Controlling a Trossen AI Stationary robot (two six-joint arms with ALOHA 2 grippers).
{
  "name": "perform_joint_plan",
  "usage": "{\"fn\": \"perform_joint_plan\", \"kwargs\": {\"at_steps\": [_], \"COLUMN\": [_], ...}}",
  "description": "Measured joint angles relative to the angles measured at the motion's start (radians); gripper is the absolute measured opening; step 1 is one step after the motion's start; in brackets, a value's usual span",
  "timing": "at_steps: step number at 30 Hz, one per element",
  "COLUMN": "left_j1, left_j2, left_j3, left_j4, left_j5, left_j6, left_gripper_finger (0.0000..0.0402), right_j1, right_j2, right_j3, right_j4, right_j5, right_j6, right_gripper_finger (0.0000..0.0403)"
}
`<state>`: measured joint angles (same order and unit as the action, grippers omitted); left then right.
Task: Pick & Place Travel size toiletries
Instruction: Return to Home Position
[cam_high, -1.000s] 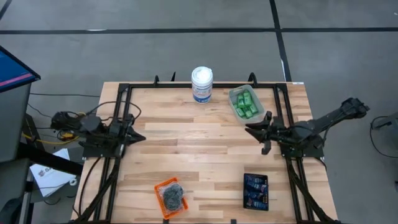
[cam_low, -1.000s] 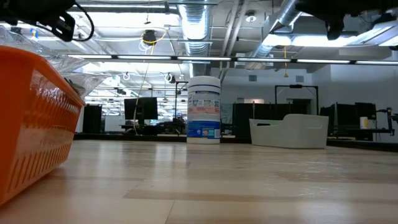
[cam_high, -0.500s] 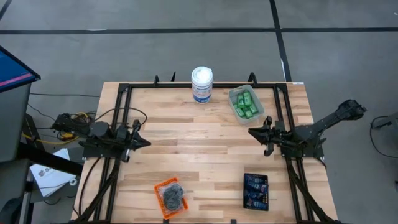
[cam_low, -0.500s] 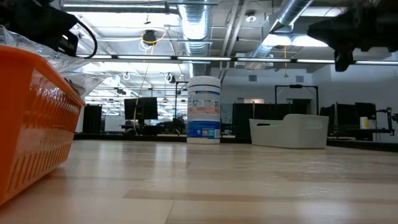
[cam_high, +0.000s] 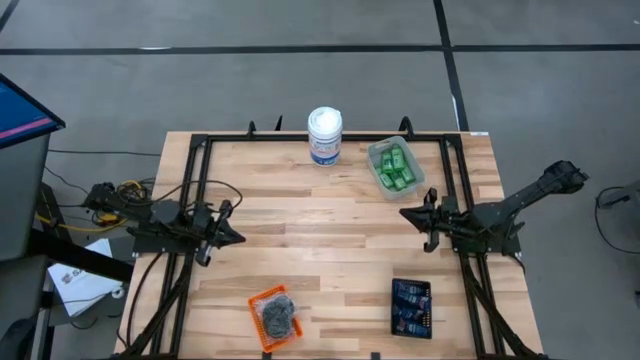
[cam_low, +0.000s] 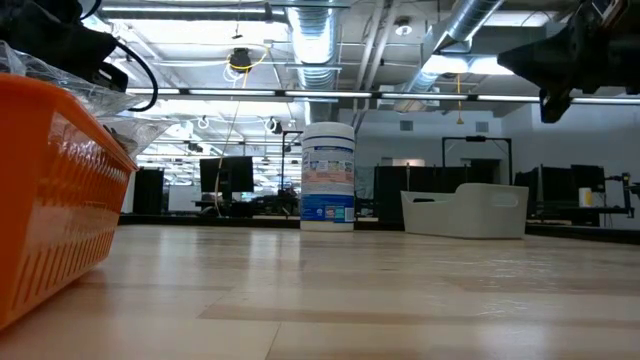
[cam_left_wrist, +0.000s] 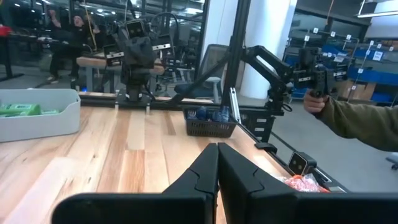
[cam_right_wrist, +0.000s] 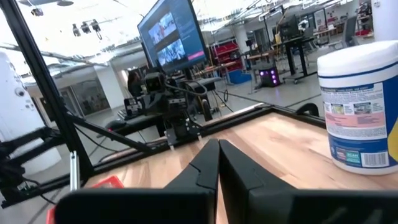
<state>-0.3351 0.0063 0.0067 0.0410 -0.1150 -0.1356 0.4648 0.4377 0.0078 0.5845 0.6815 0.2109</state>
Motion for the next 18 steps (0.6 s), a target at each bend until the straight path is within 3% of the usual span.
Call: {"fn": "perform_joint_plan", "kwargs": {"at_steps": [18], "left_j1": [0.0], "left_j2": [0.002], "left_j3": [0.0], "left_j4": [0.01], "left_j5": [-0.006], "left_j6": [-0.003], "left_gripper_finger": [0.0001], "right_j1": [-0.014], "right_j2": [0.0], "right_j3": [-0.001], "right_j4": [-0.034], "right_j5": [0.0], "right_j6": [-0.001], "right_gripper_finger": [0.0004]}}
